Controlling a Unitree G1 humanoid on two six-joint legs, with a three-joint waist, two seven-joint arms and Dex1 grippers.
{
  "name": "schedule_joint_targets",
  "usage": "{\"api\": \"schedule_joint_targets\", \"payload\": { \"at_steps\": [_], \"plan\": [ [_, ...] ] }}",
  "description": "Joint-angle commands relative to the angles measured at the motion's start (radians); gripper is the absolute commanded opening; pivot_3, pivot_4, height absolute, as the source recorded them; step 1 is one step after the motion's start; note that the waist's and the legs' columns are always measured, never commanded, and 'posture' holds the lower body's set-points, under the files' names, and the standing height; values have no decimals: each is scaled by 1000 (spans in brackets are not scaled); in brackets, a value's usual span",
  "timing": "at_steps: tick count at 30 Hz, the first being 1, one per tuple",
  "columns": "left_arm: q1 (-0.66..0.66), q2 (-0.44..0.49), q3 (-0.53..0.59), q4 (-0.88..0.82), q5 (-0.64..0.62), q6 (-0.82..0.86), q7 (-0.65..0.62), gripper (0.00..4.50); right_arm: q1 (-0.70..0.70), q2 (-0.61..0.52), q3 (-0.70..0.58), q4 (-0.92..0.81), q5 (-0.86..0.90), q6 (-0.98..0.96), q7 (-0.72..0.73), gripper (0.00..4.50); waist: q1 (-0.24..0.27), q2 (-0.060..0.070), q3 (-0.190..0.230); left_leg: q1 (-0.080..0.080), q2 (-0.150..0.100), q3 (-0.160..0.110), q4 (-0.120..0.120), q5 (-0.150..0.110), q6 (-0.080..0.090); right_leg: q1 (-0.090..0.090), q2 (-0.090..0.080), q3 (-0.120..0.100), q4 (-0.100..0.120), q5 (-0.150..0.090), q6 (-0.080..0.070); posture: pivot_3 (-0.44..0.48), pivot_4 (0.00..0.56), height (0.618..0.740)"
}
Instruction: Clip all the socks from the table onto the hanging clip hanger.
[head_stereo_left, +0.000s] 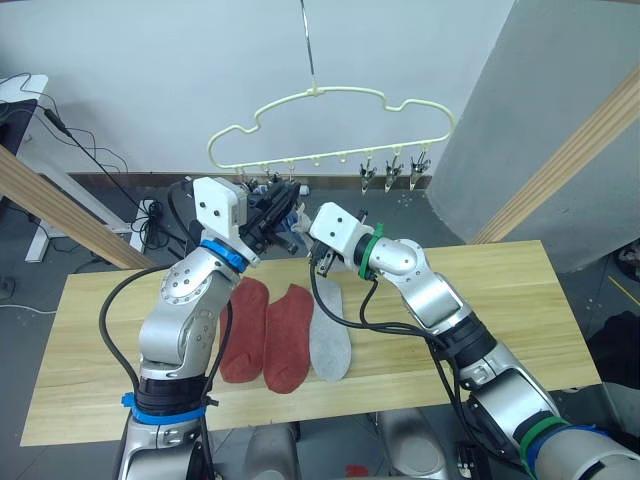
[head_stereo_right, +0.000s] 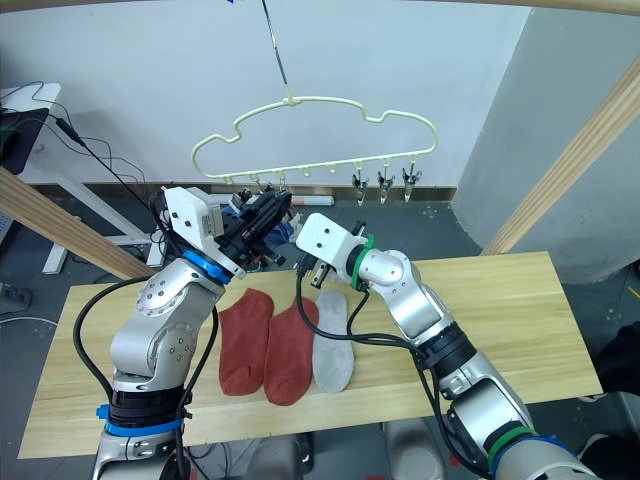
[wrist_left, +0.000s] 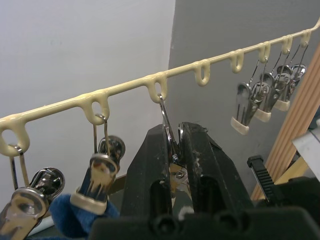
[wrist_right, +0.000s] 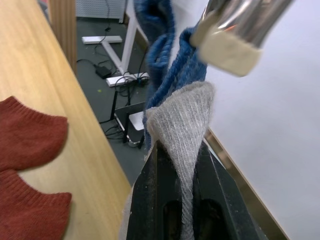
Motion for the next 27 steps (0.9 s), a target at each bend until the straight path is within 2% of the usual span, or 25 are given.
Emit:
{"api": "schedule_joint_targets", "payload": {
  "at_steps": [1, 19, 21, 27],
  "plan": [
    [-8, 9, 8, -52, -20, 3, -7, 96, -4, 29, -22, -38, 7, -24, -20, 0, 0, 0, 0, 0, 0, 0, 0, 0, 0, 0, 0, 0, 0, 0, 0, -243, 302, 733],
    [19, 7, 0, -47, 2, -16, -8, 96, -24, 70, -53, -50, 21, -14, -21, 0, -1, 0, 0, 1, 0, 0, 2, 0, 0, -2, 0, 0, 7, 0, 0, -233, 302, 733],
    [20, 5, 3, -45, -3, -16, -8, 829, -24, 72, -56, -51, 23, -13, -21, 0, -1, 0, 0, 1, 0, 0, 2, 0, 0, -2, 0, 0, 7, 0, 0, -233, 302, 733],
    [28, 16, -3, -42, 12, -27, -19, 2539, -20, 84, -56, -59, 33, -1, -12, 0, -1, 0, 0, 1, 0, 0, 2, 0, 0, -2, 0, 0, 7, 0, 0, -234, 300, 733]
  ]
}}
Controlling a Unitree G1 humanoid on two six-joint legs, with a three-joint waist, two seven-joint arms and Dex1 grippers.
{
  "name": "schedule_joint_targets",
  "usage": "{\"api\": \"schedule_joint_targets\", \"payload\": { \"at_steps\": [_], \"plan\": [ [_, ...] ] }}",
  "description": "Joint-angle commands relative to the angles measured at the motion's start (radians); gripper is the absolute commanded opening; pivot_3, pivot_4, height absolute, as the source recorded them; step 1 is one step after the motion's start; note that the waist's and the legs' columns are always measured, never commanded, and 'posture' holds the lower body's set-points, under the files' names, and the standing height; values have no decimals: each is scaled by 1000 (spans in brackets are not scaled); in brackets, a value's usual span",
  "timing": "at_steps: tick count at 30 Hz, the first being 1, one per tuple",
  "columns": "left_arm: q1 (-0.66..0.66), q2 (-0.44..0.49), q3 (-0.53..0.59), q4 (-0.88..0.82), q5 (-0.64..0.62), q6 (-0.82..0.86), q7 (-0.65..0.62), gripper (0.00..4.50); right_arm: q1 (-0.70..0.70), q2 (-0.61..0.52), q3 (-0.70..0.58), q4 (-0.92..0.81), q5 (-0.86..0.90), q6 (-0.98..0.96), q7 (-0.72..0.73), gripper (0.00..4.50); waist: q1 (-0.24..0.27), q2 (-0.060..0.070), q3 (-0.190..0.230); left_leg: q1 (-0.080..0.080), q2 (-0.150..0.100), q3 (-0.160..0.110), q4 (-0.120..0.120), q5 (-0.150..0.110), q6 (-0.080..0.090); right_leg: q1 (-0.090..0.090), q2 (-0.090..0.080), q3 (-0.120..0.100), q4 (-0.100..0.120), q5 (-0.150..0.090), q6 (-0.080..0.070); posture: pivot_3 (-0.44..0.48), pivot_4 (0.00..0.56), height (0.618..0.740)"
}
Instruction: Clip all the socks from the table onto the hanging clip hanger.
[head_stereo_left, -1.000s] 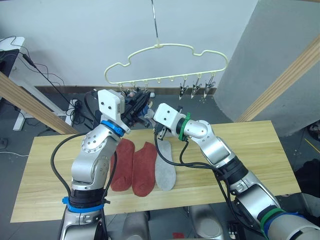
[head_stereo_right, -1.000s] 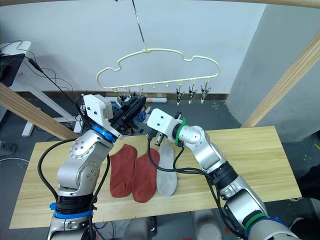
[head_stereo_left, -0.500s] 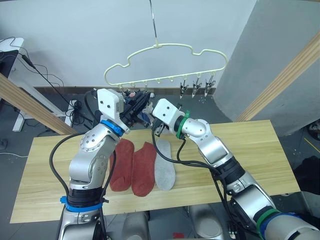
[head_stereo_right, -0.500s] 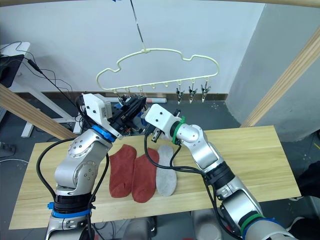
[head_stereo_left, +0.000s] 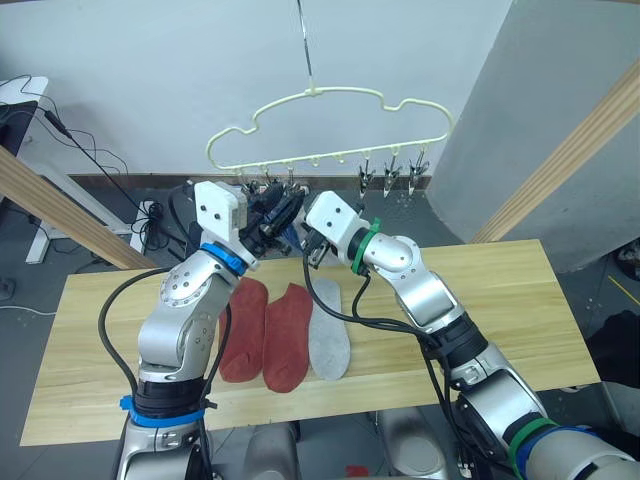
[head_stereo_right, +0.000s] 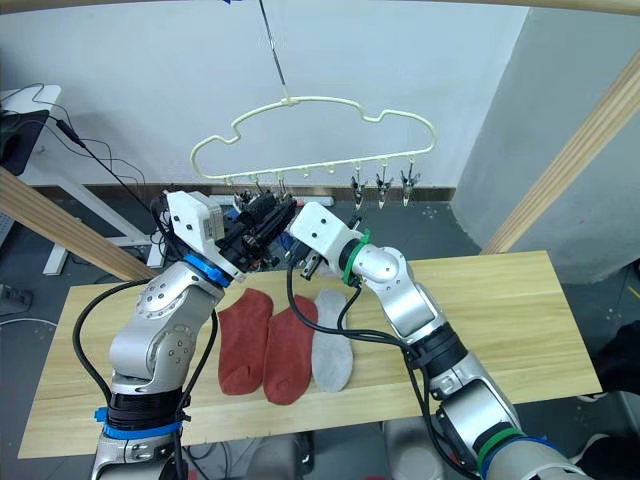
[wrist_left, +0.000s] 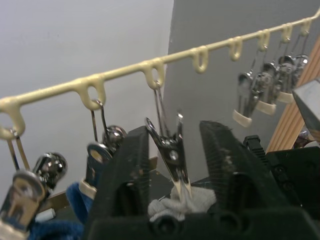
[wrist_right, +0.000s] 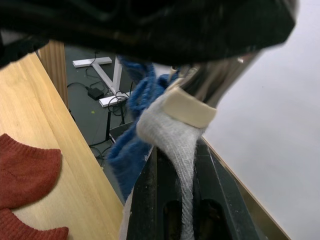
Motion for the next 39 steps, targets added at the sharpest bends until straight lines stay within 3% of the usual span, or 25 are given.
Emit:
{"api": "schedule_joint_targets", "payload": {
  "at_steps": [1, 2, 5, 10, 15, 22, 27, 33, 38, 39],
  "plan": [
    [9, 12, -2, -42, 4, -26, -18, 2539, -13, 20, -10, -60, 26, 1, 13, 0, 0, 0, 0, 0, 0, 0, 0, 0, 0, 0, 0, 0, 0, 0, 0, -233, 299, 733],
    [11, 14, -2, -43, 6, -28, -20, 2539, -10, 23, -11, -63, 34, 6, 19, 0, 0, 0, 0, 0, 0, 0, 0, 0, 0, 0, 0, 0, 0, 0, 0, -233, 298, 733],
    [12, 17, 2, -40, 10, -33, -22, 2579, -2, 24, -11, -74, 50, 27, 33, 713, 0, 0, 0, 0, 0, 0, 0, 0, 0, 0, 0, 0, 0, 0, 0, -232, 297, 733],
    [14, 25, 7, -35, 19, -46, -26, 2579, 3, -4, 17, -104, 21, 71, 51, 2483, 0, 0, 0, 0, 0, 0, 0, 0, 0, 0, 0, 0, 0, 0, 0, -227, 292, 733],
    [26, 55, 11, -33, 13, -74, -76, 2579, 63, -80, 31, -232, 13, 148, 89, 2483, 2, 0, 0, 0, 0, 0, 0, 0, 0, 0, 0, 0, 0, 0, 0, -222, 286, 733],
    [69, 156, -10, -36, -4, -89, -235, 2579, 246, -194, -34, -571, 13, 285, 59, 2483, 5, 0, 0, -1, 0, 0, -1, 0, 0, -1, 0, 0, 0, 0, 0, -211, 288, 733],
    [68, 227, 3, -32, -15, -110, -326, 2579, 308, -164, -135, -719, 50, 370, -17, 2483, 4, 0, 0, 0, 0, 0, -1, 0, 0, -1, 0, 1, 1, 0, 0, -221, 295, 733],
    [22, 335, 11, -43, -59, -72, -438, 2579, 239, -97, -246, -753, 124, 448, -70, 2483, 3, 0, 0, 0, 0, 1, 0, 0, 0, -2, 1, 1, 2, -1, 1, -224, 296, 733],
    [2, 325, -8, -54, -58, -69, -432, 2579, 207, -71, -261, -727, 153, 470, -105, 2483, 3, 0, 0, 0, 0, 1, -1, 0, 0, -2, 1, 1, 1, -1, 0, -218, 292, 733],
    [2, 321, -10, -54, -55, -70, -429, 2579, 203, -56, -270, -723, 165, 483, -117, 2321, 3, 0, 0, 0, 0, 1, -1, 0, 0, -2, 1, 1, 1, -1, 0, -218, 292, 733]
  ]
}}
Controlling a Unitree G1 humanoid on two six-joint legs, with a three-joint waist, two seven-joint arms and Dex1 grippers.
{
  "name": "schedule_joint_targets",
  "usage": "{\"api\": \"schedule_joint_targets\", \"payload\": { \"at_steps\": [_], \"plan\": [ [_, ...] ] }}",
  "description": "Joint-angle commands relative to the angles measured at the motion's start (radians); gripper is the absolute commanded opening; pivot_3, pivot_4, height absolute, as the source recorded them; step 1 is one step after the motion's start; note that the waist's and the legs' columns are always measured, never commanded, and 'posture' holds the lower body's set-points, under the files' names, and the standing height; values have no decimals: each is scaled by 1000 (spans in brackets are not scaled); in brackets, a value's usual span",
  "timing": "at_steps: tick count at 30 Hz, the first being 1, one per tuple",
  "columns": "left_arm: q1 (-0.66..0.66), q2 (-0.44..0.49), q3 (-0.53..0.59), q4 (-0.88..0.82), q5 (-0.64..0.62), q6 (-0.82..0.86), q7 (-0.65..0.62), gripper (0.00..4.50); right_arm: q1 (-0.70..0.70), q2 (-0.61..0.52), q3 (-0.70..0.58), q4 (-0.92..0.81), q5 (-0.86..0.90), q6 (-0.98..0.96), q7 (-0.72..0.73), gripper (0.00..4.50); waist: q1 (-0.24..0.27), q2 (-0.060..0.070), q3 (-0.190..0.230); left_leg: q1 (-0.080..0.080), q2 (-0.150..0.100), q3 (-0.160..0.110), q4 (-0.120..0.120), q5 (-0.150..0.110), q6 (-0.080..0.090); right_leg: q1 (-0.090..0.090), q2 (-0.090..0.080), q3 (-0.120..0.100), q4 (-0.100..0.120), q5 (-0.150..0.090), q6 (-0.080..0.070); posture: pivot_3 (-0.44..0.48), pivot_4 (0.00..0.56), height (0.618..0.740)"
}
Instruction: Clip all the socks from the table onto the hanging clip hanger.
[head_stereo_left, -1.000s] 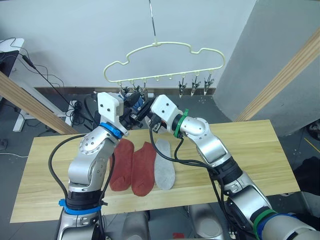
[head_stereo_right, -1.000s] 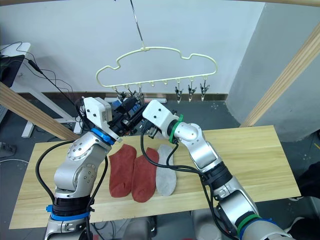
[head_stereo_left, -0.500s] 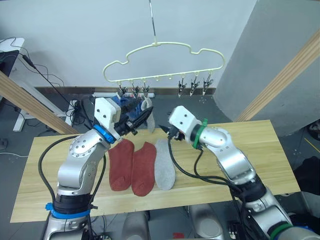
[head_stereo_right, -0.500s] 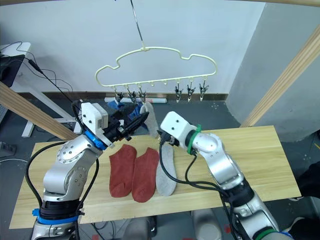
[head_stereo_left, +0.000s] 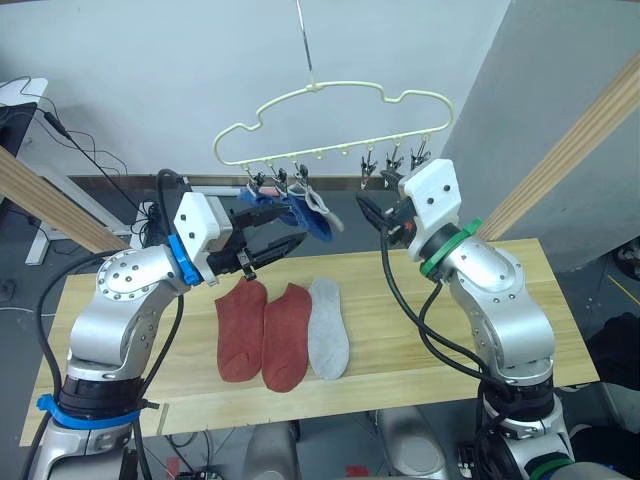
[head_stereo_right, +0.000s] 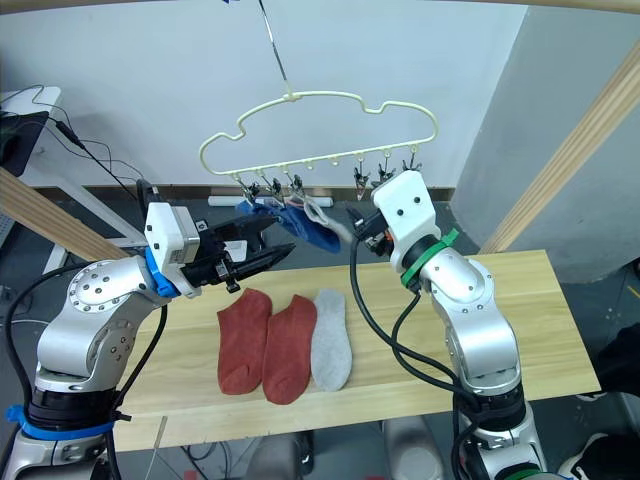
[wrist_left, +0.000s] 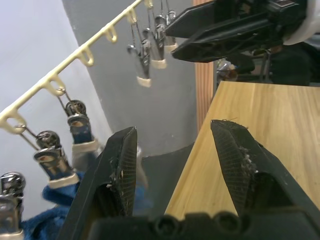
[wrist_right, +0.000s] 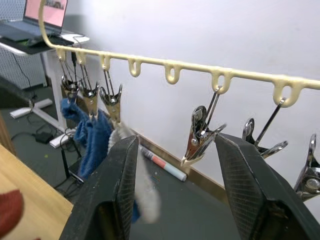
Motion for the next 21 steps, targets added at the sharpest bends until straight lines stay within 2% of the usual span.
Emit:
{"api": "schedule_joint_targets", "payload": {
  "at_steps": [1, 3, 12, 21],
  "plan": [
    [-8, -11, -1, -51, -9, -11, 4, 2579, -25, 29, -31, -13, 39, 23, -38, 2119, 0, 0, 0, 0, 0, 0, 0, 0, 0, 0, 0, 0, 0, 0, 0, -218, 292, 733],
    [-8, -16, -6, -50, -2, -15, 6, 2579, -33, 40, -35, -8, 51, 41, -51, 1573, 0, 0, 0, -1, 0, 0, 0, 0, 0, 0, 0, 0, -1, 0, 0, -218, 291, 733],
    [-13, -34, -24, -51, 16, -21, 12, 2579, -60, 64, -40, 20, 77, 112, -112, 1573, 0, 0, 0, 0, 0, 0, 0, 0, 0, 0, 0, 0, 0, 0, 0, -218, 291, 733],
    [-8, -39, -40, -48, 33, -37, 8, 2579, -111, 61, -42, 111, 99, 80, -132, 1573, 0, 0, 0, 0, 0, 0, 0, 0, 0, 0, 0, 0, 0, 0, 0, -217, 290, 733]
  ]
}}
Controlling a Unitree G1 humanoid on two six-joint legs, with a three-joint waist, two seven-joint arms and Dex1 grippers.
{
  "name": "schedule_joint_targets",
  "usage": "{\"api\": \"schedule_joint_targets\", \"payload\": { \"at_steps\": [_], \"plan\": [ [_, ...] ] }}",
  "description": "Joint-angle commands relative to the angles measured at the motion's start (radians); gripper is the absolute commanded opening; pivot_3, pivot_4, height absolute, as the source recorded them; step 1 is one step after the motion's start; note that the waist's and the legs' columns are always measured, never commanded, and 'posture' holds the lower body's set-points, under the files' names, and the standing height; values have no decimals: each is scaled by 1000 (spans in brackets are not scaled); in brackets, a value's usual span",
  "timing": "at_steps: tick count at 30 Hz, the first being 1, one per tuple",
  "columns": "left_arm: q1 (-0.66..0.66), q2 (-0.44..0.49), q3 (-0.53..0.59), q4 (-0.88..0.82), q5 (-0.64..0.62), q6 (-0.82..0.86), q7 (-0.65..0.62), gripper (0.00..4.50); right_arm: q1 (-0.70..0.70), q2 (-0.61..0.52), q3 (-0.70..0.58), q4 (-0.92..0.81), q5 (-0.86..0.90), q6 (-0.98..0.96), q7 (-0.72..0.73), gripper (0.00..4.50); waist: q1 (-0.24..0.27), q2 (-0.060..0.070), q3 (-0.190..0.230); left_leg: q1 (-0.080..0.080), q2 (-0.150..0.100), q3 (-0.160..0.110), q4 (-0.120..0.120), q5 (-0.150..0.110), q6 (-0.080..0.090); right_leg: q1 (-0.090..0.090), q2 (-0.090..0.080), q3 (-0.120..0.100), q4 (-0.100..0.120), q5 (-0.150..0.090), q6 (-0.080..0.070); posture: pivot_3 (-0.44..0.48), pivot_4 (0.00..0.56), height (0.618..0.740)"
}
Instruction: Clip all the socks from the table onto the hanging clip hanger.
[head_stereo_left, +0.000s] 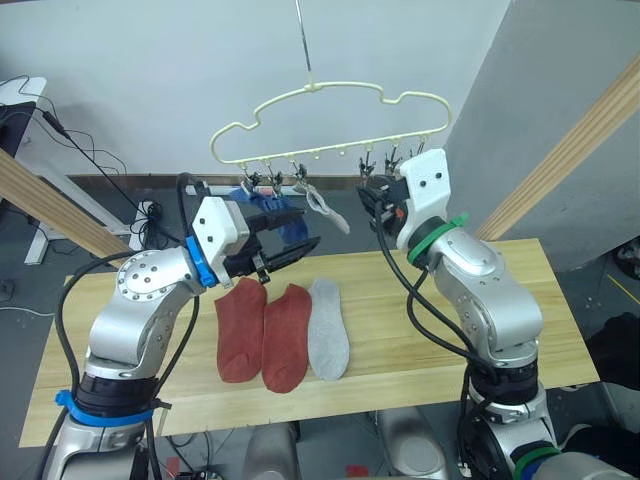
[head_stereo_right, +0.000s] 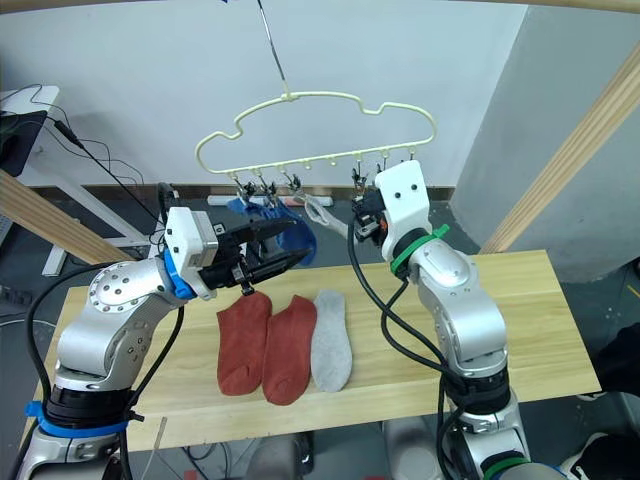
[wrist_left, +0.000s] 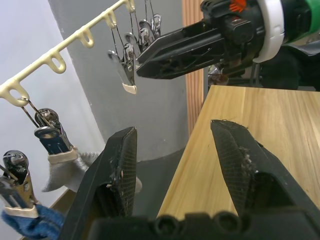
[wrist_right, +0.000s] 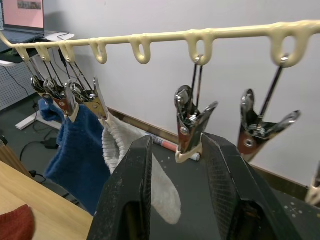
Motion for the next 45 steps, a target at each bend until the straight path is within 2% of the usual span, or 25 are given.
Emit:
{"api": "schedule_joint_targets", "payload": {
  "at_steps": [1, 15, 45],
  "plan": [
    [-1, -1, -2, -44, 7, -20, 0, 2579, -37, 3, -9, 18, 9, -36, -20, 1573, 0, 0, 0, 0, 0, 0, 0, 0, 0, 0, 0, 0, 0, 0, 0, -217, 290, 733],
    [15, -5, -2, -46, 20, -29, 0, 2579, -124, -2, 3, 152, 20, -161, -6, 1573, 0, 0, 0, 0, 0, 0, 0, 0, 0, 0, 0, 0, 0, 0, 0, -194, 283, 733],
    [44, -10, -9, -38, 49, -64, -2, 2579, -163, 37, 36, 261, 18, -251, -6, 1573, 2, 0, 0, 0, 0, 0, 0, 0, 0, 0, 0, 0, 1, 0, 0, -178, 278, 733]
  ]
}}
